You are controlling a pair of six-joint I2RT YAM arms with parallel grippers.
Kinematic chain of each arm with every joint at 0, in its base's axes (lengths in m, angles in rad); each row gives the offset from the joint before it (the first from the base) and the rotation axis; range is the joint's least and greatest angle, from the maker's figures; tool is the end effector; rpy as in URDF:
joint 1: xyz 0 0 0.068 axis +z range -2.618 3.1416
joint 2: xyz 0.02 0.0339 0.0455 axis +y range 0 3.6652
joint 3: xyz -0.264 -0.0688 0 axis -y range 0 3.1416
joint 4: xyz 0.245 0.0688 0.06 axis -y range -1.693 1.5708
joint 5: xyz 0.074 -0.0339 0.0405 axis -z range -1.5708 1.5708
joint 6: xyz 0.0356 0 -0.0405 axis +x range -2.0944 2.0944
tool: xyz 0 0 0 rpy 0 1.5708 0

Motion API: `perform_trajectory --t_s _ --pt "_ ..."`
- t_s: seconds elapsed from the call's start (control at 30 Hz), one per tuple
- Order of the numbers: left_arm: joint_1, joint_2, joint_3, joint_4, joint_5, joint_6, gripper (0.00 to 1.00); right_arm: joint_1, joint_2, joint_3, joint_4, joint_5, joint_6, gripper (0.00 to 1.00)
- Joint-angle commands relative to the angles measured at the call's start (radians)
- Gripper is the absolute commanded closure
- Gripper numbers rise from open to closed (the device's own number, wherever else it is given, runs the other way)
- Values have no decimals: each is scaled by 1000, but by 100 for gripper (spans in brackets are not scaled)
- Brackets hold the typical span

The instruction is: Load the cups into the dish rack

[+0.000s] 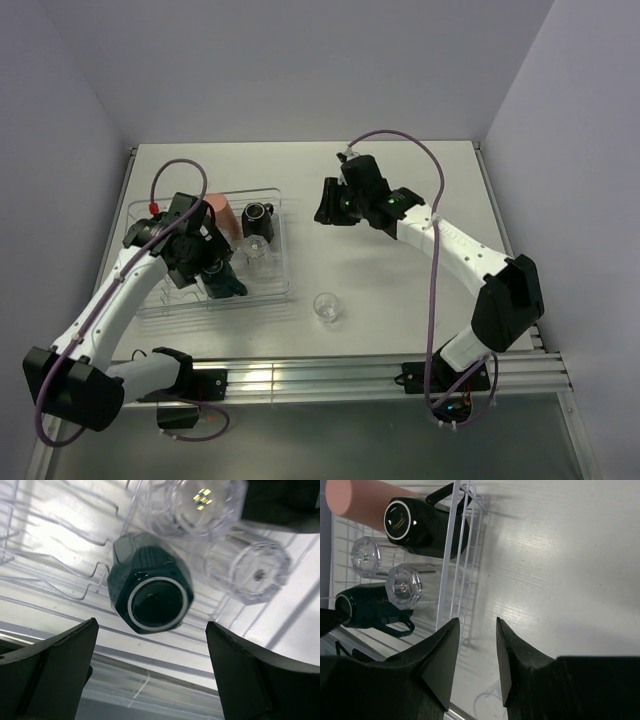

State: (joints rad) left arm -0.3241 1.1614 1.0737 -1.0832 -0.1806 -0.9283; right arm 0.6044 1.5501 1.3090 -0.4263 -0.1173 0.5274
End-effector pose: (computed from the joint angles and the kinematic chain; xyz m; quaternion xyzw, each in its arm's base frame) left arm 0.1979 -0.0598 0.2936 -0.3075 0.9266 -0.0443 0.2121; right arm 0.2878 0.2038 0.3095 -0.0601 0.8965 0.2782 0.3395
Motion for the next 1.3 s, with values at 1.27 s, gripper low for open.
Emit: perform_trajectory --t_s 1.27 --pt "5 -275 262 217 -118 189 1 606 -110 -306 -170 472 195 58"
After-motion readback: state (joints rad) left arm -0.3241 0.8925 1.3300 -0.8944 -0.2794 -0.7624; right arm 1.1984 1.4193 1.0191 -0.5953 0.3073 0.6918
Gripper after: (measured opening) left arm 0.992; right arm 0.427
